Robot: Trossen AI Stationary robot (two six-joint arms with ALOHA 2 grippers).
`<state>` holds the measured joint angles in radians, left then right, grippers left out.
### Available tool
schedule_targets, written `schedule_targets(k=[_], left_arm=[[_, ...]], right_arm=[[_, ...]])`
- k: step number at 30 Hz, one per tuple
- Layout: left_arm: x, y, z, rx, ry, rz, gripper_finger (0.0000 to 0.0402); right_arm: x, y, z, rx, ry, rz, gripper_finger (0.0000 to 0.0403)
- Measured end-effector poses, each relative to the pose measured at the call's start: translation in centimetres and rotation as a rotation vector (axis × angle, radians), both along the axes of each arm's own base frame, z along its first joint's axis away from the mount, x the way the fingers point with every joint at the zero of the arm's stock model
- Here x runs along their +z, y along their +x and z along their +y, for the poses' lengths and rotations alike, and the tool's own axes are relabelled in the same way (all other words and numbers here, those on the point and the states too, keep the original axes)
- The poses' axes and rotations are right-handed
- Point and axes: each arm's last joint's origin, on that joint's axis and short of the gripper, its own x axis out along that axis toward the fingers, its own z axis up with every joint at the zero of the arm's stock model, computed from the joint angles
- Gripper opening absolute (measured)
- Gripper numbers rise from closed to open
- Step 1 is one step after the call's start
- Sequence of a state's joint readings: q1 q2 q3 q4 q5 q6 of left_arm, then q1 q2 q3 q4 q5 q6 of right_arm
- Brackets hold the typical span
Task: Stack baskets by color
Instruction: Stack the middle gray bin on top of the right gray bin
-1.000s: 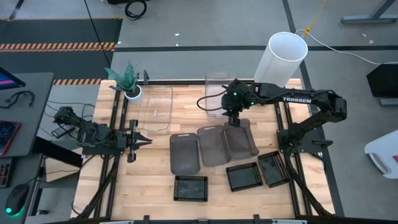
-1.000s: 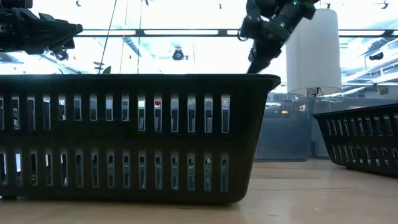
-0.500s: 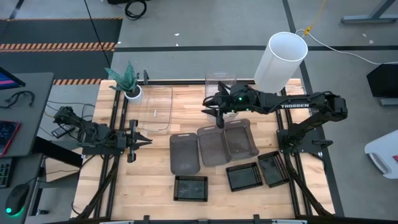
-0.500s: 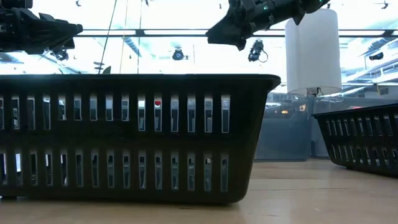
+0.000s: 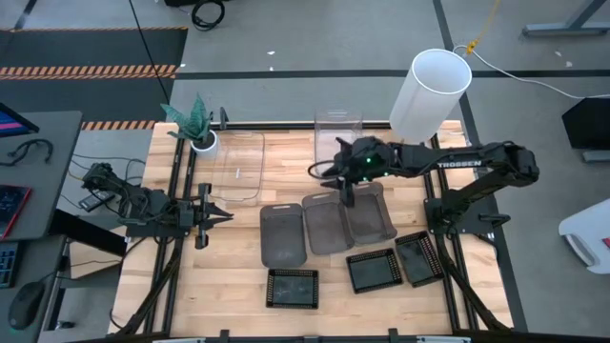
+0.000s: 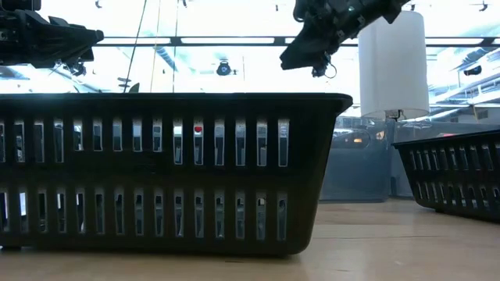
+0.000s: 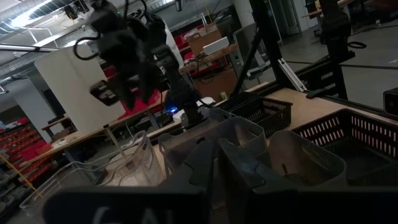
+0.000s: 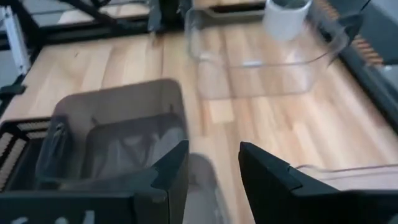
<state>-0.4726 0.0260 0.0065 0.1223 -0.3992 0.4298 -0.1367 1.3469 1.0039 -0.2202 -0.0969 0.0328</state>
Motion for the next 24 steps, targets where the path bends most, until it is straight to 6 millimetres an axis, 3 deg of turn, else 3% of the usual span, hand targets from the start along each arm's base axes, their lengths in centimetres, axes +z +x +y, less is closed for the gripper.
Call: schedule_targets(k=[11, 16, 24], left_arm=[[0.0, 0.0, 0.0, 0.000, 0.000, 0.001, 0.0026], [0.0, 0.0, 0.0, 0.000, 0.000, 0.000, 0.0029], [0.0, 0.0, 0.0, 0.000, 0.000, 0.000, 0.0031]], right_arm=[[-2.5, 2.8, 2.9, 0.034, -0.021, 0.119, 0.0145], [-2.4, 4.4, 3.4, 0.052, -0.020, 0.166, 0.0145], [-1.0, 5.2, 5.5, 0.072, 0.029, 0.214, 0.0145]])
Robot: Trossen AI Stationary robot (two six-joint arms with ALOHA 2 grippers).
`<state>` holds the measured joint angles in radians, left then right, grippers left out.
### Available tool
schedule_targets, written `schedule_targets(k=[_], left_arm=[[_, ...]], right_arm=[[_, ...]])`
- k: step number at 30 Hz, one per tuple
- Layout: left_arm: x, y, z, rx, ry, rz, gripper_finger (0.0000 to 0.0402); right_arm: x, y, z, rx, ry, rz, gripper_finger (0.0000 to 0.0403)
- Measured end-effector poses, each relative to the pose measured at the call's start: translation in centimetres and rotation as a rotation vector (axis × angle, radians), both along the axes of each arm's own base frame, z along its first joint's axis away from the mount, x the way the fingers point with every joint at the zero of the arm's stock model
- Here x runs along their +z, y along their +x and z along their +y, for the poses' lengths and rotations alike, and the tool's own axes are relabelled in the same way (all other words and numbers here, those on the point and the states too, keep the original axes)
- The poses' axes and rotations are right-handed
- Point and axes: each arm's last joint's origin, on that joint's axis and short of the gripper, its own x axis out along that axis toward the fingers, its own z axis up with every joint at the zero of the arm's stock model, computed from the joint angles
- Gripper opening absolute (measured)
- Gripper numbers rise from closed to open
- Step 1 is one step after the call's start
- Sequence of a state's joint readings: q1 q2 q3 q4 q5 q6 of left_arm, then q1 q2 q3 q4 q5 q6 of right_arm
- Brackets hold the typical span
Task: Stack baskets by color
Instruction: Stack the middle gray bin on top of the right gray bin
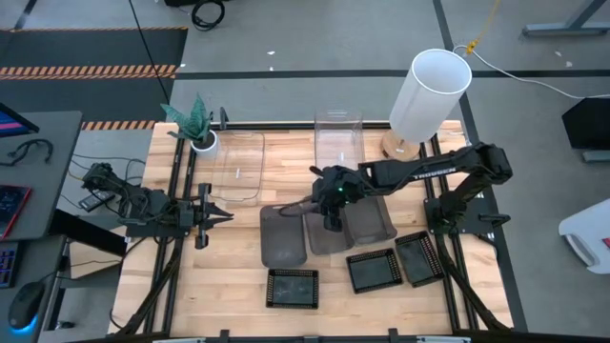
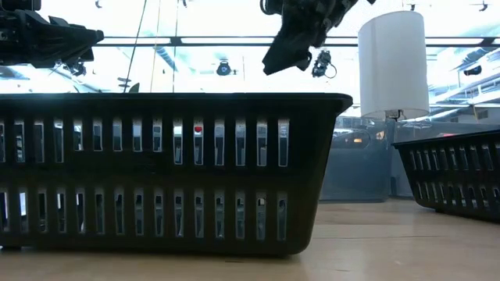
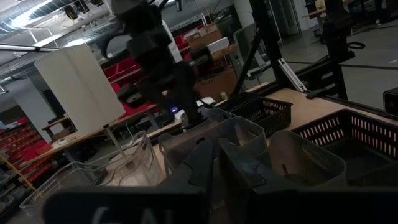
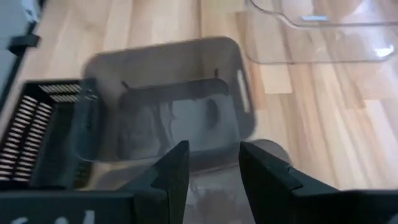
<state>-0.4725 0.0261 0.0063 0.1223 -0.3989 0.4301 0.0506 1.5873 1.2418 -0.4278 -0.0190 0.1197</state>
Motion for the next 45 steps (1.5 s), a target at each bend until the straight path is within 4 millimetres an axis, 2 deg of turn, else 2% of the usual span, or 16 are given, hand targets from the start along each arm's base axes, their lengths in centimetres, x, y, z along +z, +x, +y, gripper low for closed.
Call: schedule_targets(k=[4, 13, 19, 26, 36, 45], left_arm=[[0.0, 0.0, 0.0, 0.000, 0.000, 0.000, 0.0026], [0.0, 0.0, 0.0, 0.000, 0.000, 0.000, 0.0034], [0.0, 0.0, 0.0, 0.000, -0.001, -0.001, 0.0028], [0.0, 0.0, 0.0, 0.000, 0.000, -0.001, 0.0030], [0.0, 0.0, 0.0, 0.000, 0.000, 0.000, 0.0028], [0.0, 0.0, 0.0, 0.000, -0.001, 0.000, 0.0032]], right_arm=[[0.0, -0.3, 1.9, 0.046, 0.013, 0.024, 0.0145], [-2.2, -0.2, 6.3, 0.059, 0.057, 0.116, 0.0145], [-2.3, -0.8, 8.1, 0.048, 0.071, 0.125, 0.0145], [-2.5, -1.3, 9.1, 0.039, 0.053, 0.153, 0.0145], [-2.9, -1.7, 9.0, 0.085, -0.019, 0.197, 0.0146], [-3.2, -2.5, 9.6, 0.093, -0.029, 0.260, 0.0189]])
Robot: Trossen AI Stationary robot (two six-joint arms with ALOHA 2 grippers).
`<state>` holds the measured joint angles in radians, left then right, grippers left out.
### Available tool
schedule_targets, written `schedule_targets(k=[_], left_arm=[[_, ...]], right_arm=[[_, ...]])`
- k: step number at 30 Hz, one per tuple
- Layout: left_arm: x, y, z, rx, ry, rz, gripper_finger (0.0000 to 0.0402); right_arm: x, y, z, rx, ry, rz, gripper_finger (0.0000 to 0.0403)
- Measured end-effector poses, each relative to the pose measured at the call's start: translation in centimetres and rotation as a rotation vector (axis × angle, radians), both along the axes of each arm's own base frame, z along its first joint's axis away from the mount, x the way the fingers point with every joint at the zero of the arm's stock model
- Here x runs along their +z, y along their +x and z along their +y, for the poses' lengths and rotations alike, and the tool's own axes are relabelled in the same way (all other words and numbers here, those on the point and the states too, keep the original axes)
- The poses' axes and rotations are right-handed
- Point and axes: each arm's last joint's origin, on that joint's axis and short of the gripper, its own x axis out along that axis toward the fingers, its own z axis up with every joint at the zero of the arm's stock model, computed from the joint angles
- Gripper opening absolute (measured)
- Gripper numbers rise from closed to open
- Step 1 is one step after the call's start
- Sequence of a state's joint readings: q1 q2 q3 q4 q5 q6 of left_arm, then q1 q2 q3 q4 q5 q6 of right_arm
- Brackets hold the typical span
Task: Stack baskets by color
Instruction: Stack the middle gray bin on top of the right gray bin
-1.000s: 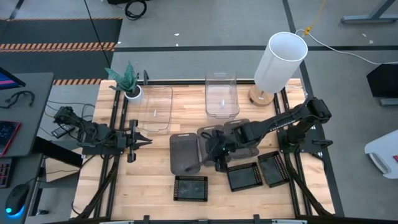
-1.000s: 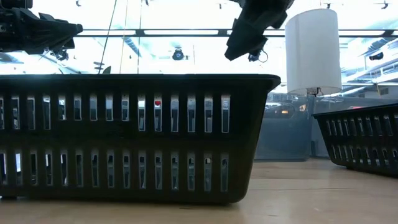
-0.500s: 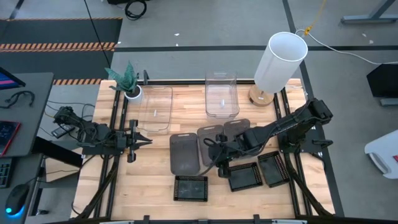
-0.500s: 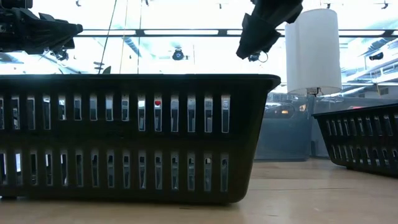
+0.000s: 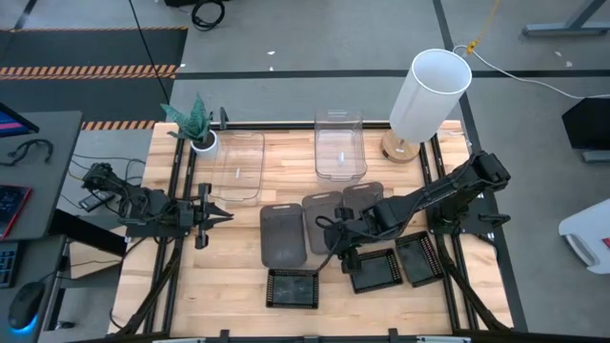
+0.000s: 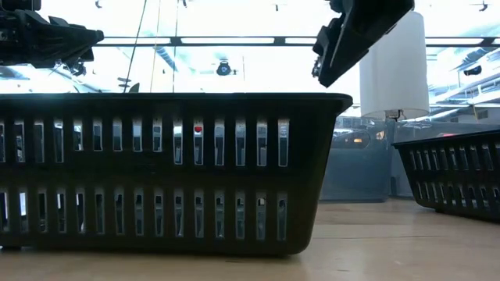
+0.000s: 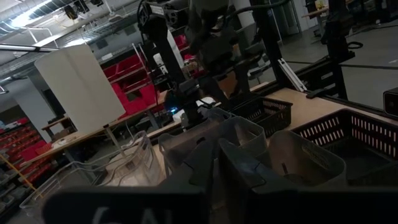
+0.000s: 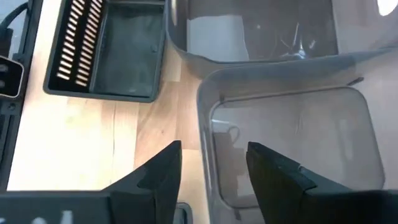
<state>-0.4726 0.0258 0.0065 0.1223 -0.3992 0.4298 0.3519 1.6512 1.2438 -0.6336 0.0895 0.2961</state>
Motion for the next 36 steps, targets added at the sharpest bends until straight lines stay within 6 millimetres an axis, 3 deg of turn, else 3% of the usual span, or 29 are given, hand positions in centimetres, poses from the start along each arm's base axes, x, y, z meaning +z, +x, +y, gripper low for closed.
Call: schedule_targets(k=[8, 19, 36], left_arm=[[0.0, 0.0, 0.0, 0.000, 0.000, 0.000, 0.0028], [0.0, 0.0, 0.0, 0.000, 0.000, 0.000, 0.0034], [0.0, 0.0, 0.0, 0.000, 0.000, 0.000, 0.0034]], right_arm=[[0.2, -0.2, 1.0, -0.018, -0.077, -0.055, 0.0225], [0.1, -0.1, 1.2, -0.037, -0.077, -0.080, 0.0229], [-6.7, -1.5, 0.7, -0.051, -0.005, -0.234, 0.0228]])
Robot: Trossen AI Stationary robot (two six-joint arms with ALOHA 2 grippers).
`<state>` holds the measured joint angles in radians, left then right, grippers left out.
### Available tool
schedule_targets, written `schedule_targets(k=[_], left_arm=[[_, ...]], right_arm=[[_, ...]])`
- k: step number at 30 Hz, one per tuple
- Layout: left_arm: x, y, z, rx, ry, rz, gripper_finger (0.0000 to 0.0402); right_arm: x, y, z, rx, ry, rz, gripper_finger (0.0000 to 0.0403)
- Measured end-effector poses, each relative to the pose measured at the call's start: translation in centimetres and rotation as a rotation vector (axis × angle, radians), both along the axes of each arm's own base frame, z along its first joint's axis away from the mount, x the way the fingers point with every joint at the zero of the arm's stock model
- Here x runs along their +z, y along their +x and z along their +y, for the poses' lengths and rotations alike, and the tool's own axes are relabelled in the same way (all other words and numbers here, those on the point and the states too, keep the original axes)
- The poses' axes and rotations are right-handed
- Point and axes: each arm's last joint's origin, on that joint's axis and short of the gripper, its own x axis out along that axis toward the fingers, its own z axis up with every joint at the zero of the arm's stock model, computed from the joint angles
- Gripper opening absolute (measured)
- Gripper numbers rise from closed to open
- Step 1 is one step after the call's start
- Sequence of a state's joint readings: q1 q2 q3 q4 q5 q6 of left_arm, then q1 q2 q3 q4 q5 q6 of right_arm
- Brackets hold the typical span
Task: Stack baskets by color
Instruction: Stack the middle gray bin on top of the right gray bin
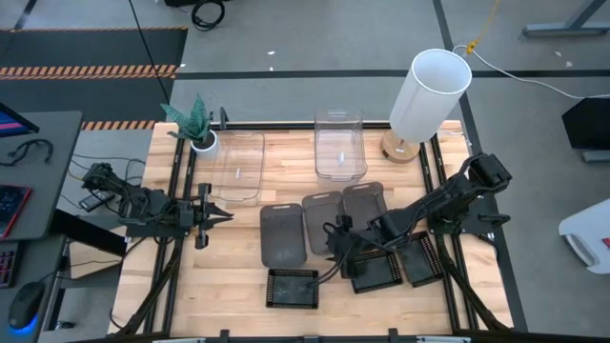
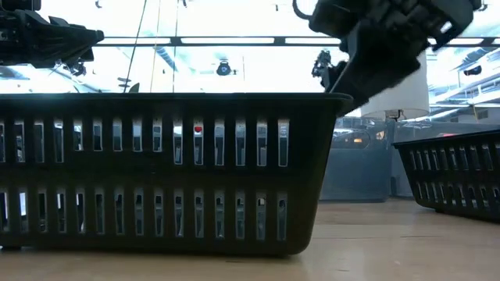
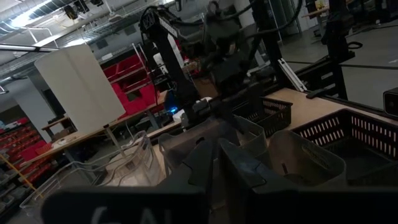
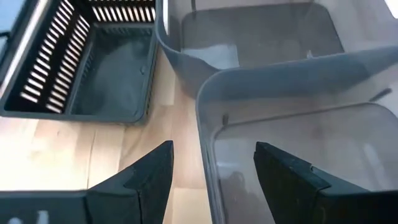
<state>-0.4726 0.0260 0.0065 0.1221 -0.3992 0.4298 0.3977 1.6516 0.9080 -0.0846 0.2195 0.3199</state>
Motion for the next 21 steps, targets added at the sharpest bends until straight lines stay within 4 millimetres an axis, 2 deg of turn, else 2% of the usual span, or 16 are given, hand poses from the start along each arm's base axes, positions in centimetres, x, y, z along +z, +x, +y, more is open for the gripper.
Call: schedule_targets(k=[4, 9, 14, 21], left_arm=[[0.0, 0.0, 0.0, 0.000, 0.000, 0.000, 0.0031], [0.0, 0.0, 0.0, 0.000, 0.000, 0.000, 0.0026], [0.0, 0.0, 0.0, 0.000, 0.000, 0.000, 0.0031], [0.0, 0.0, 0.0, 0.000, 0.000, 0.000, 0.0031]], right_arm=[[-1.6, -0.9, -0.5, -0.018, -0.022, -0.001, 0.0228], [-2.6, -1.6, -0.8, -0.022, -0.033, 0.025, 0.0226], [-2.7, -1.7, -0.8, -0.020, -0.035, 0.027, 0.0208], [-2.7, -1.7, -0.8, -0.017, -0.033, 0.028, 0.0162]])
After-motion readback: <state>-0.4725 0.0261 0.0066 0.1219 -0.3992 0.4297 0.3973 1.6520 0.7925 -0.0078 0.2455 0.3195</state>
